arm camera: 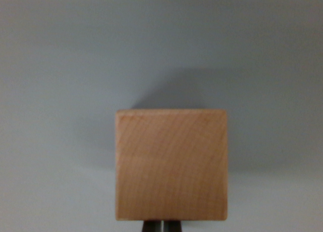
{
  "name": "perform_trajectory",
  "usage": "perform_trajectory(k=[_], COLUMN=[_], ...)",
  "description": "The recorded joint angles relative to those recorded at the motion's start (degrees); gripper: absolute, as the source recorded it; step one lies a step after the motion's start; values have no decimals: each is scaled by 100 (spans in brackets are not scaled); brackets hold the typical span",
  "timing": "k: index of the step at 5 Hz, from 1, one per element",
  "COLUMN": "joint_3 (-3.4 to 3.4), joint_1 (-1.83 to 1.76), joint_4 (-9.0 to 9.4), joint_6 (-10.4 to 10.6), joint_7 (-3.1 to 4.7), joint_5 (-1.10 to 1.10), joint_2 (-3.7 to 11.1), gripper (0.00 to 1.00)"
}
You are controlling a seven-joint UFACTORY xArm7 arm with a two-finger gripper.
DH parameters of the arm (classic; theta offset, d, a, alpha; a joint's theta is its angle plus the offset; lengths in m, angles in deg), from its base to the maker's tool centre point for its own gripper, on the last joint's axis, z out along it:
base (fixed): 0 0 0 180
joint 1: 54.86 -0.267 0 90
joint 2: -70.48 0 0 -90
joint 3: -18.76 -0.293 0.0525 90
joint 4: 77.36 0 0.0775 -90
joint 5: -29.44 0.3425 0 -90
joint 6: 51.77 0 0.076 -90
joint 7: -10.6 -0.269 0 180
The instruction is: Push wooden cube
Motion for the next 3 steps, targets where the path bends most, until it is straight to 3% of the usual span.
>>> perform_trajectory(k=[1, 2, 3], joint_3=[11, 11, 21], joint_1=[2, 2, 5], joint_4=[-251, -251, -481], joint_6=[-95, -95, -183], joint_7=[16, 16, 31], joint_5=[-5, -5, -10], joint_2=[156, 156, 299], gripper=[100, 100, 100])
